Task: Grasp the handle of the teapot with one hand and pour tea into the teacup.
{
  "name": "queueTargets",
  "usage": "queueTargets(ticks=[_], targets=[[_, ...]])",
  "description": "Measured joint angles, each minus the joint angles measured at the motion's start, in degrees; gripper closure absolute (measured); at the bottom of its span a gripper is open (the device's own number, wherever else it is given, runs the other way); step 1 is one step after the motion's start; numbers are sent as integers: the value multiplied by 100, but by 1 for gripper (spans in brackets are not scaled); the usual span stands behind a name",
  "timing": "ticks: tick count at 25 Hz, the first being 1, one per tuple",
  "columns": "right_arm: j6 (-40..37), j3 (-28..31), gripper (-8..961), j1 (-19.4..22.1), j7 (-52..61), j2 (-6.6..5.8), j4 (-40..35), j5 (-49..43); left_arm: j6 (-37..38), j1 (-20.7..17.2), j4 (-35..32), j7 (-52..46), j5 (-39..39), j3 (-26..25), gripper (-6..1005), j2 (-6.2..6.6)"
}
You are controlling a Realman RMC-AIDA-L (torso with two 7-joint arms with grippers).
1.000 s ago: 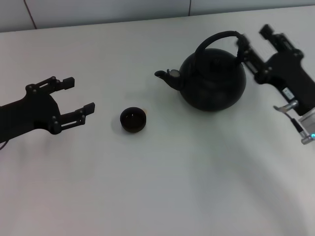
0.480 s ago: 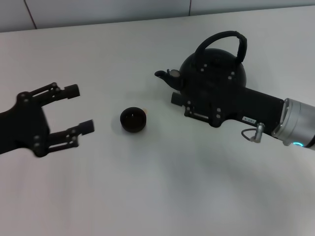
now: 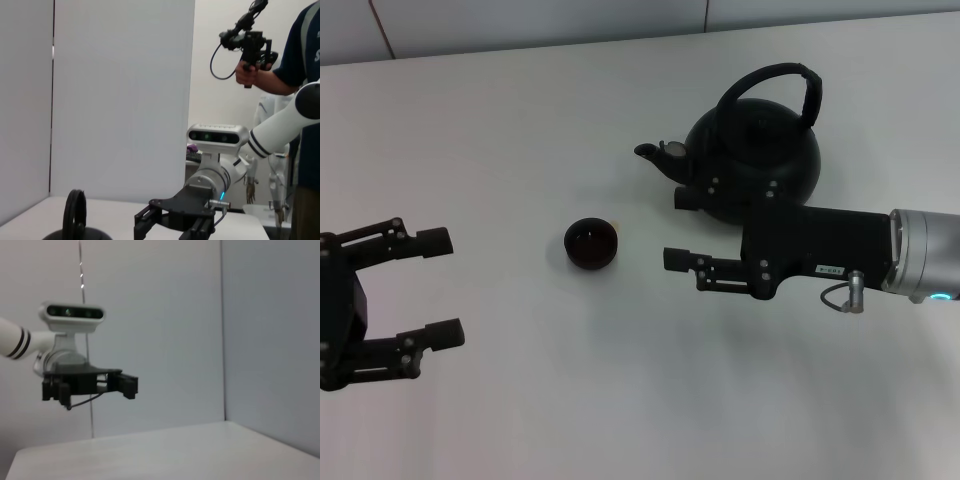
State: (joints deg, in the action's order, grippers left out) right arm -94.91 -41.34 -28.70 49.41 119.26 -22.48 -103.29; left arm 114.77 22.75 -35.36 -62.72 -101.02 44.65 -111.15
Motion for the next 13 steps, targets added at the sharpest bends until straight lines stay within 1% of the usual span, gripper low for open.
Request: queueTargets(ticks=[5,8,13], targets=[[70,-67,288,51,41,8,-96,10,-93,-5,3,13,-109,-118,201,-26],[142,-98,288,56,34,9,-99,18,-190,11,-11,37,-112,-140,201,-78],[196,-112,288,58,30,10,-103,15,-211,47,14,11,-112,-142,201,-81]])
